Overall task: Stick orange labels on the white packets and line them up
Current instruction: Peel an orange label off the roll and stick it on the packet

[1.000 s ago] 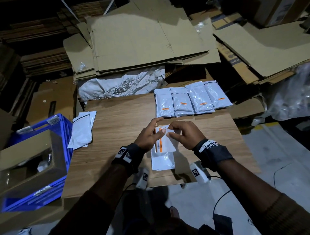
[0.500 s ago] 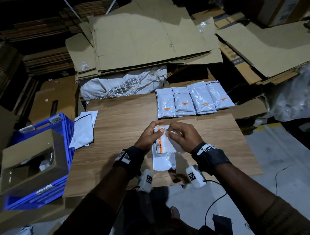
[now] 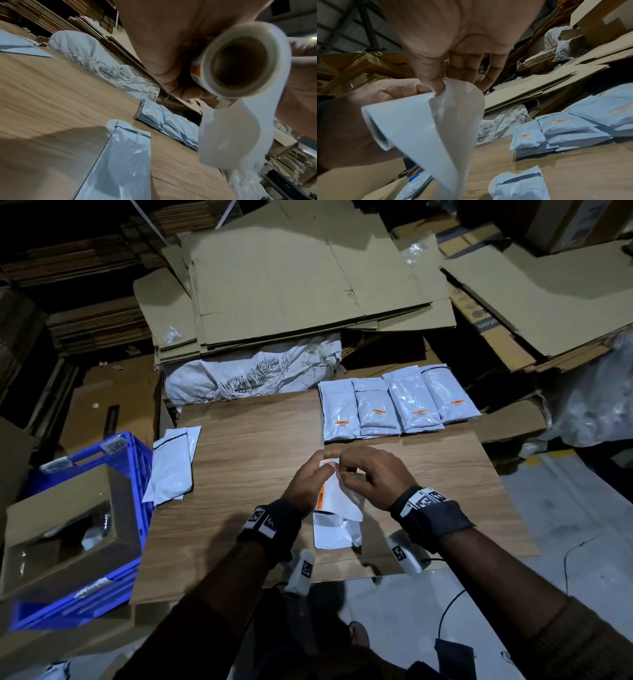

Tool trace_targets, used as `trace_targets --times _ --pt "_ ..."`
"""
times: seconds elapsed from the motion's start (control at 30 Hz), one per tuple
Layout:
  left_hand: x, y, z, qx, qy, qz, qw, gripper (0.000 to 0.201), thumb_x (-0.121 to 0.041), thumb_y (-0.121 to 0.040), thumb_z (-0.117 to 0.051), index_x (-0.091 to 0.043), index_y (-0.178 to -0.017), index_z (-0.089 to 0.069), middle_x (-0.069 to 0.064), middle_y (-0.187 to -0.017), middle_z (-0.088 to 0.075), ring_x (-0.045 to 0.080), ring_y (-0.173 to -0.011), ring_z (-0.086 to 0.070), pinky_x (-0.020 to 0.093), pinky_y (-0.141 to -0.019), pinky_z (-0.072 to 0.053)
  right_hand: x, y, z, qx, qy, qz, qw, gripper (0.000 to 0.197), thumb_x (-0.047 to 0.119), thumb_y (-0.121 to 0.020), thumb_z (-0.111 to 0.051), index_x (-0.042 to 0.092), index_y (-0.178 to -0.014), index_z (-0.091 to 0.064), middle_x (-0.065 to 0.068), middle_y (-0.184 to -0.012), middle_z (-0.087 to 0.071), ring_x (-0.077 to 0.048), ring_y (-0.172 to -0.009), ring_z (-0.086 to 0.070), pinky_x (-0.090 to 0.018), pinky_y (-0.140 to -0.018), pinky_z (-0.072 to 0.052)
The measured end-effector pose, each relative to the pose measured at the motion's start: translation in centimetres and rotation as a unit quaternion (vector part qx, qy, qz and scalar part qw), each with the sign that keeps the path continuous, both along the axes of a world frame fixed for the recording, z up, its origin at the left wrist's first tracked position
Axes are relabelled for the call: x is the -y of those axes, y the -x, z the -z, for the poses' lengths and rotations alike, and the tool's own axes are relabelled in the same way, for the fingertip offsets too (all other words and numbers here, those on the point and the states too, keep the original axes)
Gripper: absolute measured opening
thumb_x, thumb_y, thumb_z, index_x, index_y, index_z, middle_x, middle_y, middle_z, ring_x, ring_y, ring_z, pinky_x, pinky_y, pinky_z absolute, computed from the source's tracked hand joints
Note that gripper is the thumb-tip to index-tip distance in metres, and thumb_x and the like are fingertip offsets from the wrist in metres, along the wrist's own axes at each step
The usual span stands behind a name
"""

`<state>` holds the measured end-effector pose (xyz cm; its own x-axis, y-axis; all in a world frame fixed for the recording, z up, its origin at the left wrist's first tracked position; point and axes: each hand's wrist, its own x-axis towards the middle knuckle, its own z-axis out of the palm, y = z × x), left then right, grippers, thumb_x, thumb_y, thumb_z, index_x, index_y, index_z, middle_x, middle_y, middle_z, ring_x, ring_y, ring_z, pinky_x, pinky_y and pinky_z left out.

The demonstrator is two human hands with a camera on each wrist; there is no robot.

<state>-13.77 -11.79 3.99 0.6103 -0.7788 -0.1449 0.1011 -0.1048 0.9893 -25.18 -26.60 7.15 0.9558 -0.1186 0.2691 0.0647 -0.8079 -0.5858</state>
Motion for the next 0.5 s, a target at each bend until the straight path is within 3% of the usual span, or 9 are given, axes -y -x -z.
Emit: trace_targets --times 0.13,0.27,0.33,0.43,0.5 --pt "0.0 -0.1 0.0 -0.047 0.019 -0.016 0.999 0.036 -0.025 -0.092 -0.052 -0.010 -0.124 -0.057 0.001 -0.095 -0.074 0.013 -0.081 -0.071 0.023 -0.073 -0.054 -0.4 0.5 0.0 0.046 0.016 0.006 0.999 0.013 0.032 -0.095 -0.058 0.025 -0.084 -0.056 0.009 -0.086 -0.059 -0.019 -0.083 -0.055 -0.037 -0.064 -0.044" --pt "-0.4 -0.8 0.1 -0.059 0.015 -0.022 0.998 0.041 -0.031 -0.093 -0.055 -0.014 -0.130 -0.053 0.007 -0.098 -0.072 0.017 -0.083 -0.069 0.027 -0.076 -0.055 -0.6 0.8 0.4 0.055 -0.037 0.019 0.998 0.008 0.028 -0.099 -0.061 0.024 -0.092 -0.059 0.018 -0.088 -0.055 -0.007 -0.080 -0.050 -0.034 -0.068 -0.044" --pt "-0.5 -1.1 0.1 -0.053 0.010 -0.021 0.998 0.041 -0.031 -0.097 -0.055 -0.016 -0.135 -0.050 0.008 -0.103 -0.070 0.018 -0.088 -0.068 0.028 -0.079 -0.055 -0.2 0.8 1.0 0.035 -0.104 0.026 0.994 0.010 0.023 -0.096 -0.069 0.026 -0.098 -0.060 0.017 -0.088 -0.059 -0.008 -0.079 -0.055 -0.038 -0.072 -0.049" --pt "-0.8 -1.6 0.2 -0.036 0.000 -0.023 0.999 0.036 -0.018 -0.107 -0.051 -0.017 -0.142 -0.044 0.002 -0.103 -0.073 0.016 -0.089 -0.069 0.029 -0.081 -0.055 0.3 0.4 1.4 0.007 -0.177 0.043 0.983 0.027 0.022 -0.086 -0.081 0.030 -0.105 -0.064 0.015 -0.092 -0.067 -0.006 -0.082 -0.060 -0.030 -0.076 -0.049" --pt "-1.0 -1.8 0.2 -0.023 -0.003 -0.027 0.999 0.038 -0.015 -0.106 -0.051 -0.014 -0.144 -0.042 0.003 -0.100 -0.074 0.016 -0.086 -0.070 0.028 -0.079 -0.056 0.4 0.0 1.6 0.007 -0.176 0.035 0.984 0.021 0.021 -0.083 -0.080 0.026 -0.099 -0.068 0.019 -0.088 -0.068 -0.005 -0.079 -0.060 -0.032 -0.073 -0.049"
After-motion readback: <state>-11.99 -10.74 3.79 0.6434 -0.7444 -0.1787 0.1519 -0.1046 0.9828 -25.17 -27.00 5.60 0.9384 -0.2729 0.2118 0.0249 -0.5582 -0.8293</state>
